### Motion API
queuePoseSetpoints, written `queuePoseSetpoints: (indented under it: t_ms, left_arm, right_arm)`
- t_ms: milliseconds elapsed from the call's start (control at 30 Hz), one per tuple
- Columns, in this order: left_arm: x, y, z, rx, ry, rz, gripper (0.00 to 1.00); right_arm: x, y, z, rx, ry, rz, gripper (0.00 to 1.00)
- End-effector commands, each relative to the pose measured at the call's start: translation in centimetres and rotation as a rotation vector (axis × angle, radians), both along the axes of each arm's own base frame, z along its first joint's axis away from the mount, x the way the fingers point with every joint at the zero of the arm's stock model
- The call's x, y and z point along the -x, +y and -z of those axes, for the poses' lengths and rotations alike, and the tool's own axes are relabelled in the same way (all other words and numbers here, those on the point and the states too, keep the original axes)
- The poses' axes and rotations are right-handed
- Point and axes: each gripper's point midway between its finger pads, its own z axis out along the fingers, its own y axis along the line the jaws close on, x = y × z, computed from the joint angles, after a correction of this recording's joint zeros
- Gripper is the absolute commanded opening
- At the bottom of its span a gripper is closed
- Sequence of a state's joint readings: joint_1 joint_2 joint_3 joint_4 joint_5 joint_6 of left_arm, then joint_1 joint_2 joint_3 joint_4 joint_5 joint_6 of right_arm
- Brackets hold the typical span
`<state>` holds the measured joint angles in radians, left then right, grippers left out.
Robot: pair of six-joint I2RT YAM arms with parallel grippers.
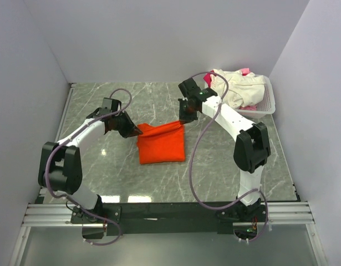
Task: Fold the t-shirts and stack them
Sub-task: Fold the tshirt
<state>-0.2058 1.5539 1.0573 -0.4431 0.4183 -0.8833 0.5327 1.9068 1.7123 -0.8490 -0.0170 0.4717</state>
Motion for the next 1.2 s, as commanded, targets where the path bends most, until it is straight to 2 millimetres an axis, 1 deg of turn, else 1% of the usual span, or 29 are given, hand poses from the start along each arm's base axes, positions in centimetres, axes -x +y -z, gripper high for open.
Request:
queuePoseSetpoints:
  t_ms: [0, 67, 100, 267, 300, 500, 533, 567, 600, 633, 667, 700, 733, 767, 800, 833, 867, 900, 933, 967, 1000, 1033, 1067, 1100, 1133, 1167]
  left_arm:
    - [-1.9, 0.9, -0.1, -0.016, -0.037, -0.006, 0.0]
    - [-2.4, 1.0, 0.1, -0.012, -0.037, -0.008, 0.0]
    - [-2.5, 1.1, 0.7, -0.015, -0.024, -0.006, 0.0]
    - [-3.7, 1.4, 1.5, -0.017, -0.014, -0.013, 0.0]
    - [-3.8, 1.6, 2.0, -0.02, -0.003, -0.017, 0.0]
    - [-5.2, 2.3, 3.1, -0.014, 0.017, -0.035, 0.01]
    - [-5.6, 2.4, 3.0, -0.019, 0.013, -0.04, 0.04]
    - [-6.0, 2.8, 3.1, -0.021, 0.012, -0.052, 0.16]
    - [-6.3, 3.0, 3.3, -0.024, 0.012, -0.058, 0.23]
    - [-7.1, 3.5, 2.8, -0.033, -0.007, -0.073, 0.39]
    - [-7.5, 3.7, 2.8, -0.039, -0.011, -0.081, 0.46]
    - [-8.4, 3.9, 2.0, -0.042, -0.042, -0.084, 0.52]
    - [-8.8, 4.2, 1.6, -0.046, -0.059, -0.091, 0.6]
    - [-9.3, 4.5, 0.9, -0.054, -0.084, -0.099, 0.63]
    - [-9.8, 4.5, 0.1, -0.061, -0.115, -0.095, 0.65]
    - [-10.1, 4.6, -0.2, -0.067, -0.132, -0.093, 0.68]
    - [-10.1, 4.6, -0.8, -0.067, -0.152, -0.085, 0.69]
    - [-9.9, 4.6, -0.7, -0.07, -0.159, -0.074, 0.69]
    - [-9.9, 4.5, -0.7, -0.067, -0.171, -0.066, 0.7]
    - [-9.5, 4.3, -0.9, -0.057, -0.177, -0.051, 0.7]
    - [-8.6, 4.3, 0.2, -0.06, -0.156, -0.039, 0.7]
    - [-8.2, 4.2, 0.4, -0.058, -0.163, -0.029, 0.7]
    - [-7.7, 4.1, 0.5, -0.057, -0.171, -0.014, 0.7]
    - [-6.6, 4.3, 1.7, -0.063, -0.144, -0.009, 0.7]
    - [-6.0, 4.2, 2.1, -0.065, -0.138, -0.003, 0.7]
    - [-5.7, 4.2, 1.8, -0.065, -0.158, 0.004, 0.71]
  right_arm:
    - [-2.9, -1.4, -1.0, 0.04, -0.062, 0.016, 0.0]
    - [-3.5, -1.1, -0.6, 0.045, -0.058, 0.007, 0.0]
    - [-3.8, -1.1, -0.6, 0.047, -0.058, 0.01, 0.0]
    - [-5.1, -1.0, 0.5, 0.053, -0.042, 0.012, 0.0]
    - [-5.3, -1.0, 0.7, 0.055, -0.038, 0.013, 0.0]
    - [-6.5, -0.9, 2.2, 0.059, -0.012, 0.013, 0.0]
    - [-6.7, -0.8, 2.2, 0.054, -0.013, 0.012, 0.0]
    - [-7.0, -0.8, 2.8, 0.061, -0.004, 0.013, 0.0]
    - [-7.5, -0.7, 2.3, 0.054, -0.016, 0.014, 0.06]
    - [-8.1, 0.0, 2.1, 0.033, -0.021, 0.0, 0.14]
    - [-8.3, 0.2, 2.0, 0.026, -0.023, -0.009, 0.22]
    - [-8.6, 0.4, 1.6, 0.016, -0.03, -0.013, 0.37]
    - [-8.9, 0.7, 1.3, 0.008, -0.038, -0.02, 0.41]
    - [-9.4, 1.2, 0.4, -0.01, -0.058, -0.028, 0.45]
    - [-9.6, 1.4, 0.0, -0.02, -0.069, -0.033, 0.48]
    - [-9.7, 1.4, -0.9, -0.032, -0.086, -0.035, 0.48]
    - [-9.8, 1.6, -1.3, -0.045, -0.098, -0.039, 0.49]
    - [-9.7, 1.7, -1.6, -0.049, -0.105, -0.041, 0.49]
    - [-9.5, 1.5, -2.7, -0.059, -0.125, -0.042, 0.49]
    - [-9.1, 1.6, -2.4, -0.064, -0.118, -0.047, 0.49]
    - [-8.8, 1.5, -2.5, -0.066, -0.121, -0.05, 0.49]
    - [-8.3, 1.5, -3.8, -0.081, -0.142, -0.054, 0.49]
    - [-7.5, 1.5, -2.9, -0.081, -0.123, -0.062, 0.49]
    - [-7.1, 1.6, -3.0, -0.085, -0.126, -0.07, 0.49]
    - [-6.4, 1.7, -4.0, -0.094, -0.141, -0.079, 0.49]
    - [-5.4, 1.8, -3.1, -0.088, -0.121, -0.089, 0.48]
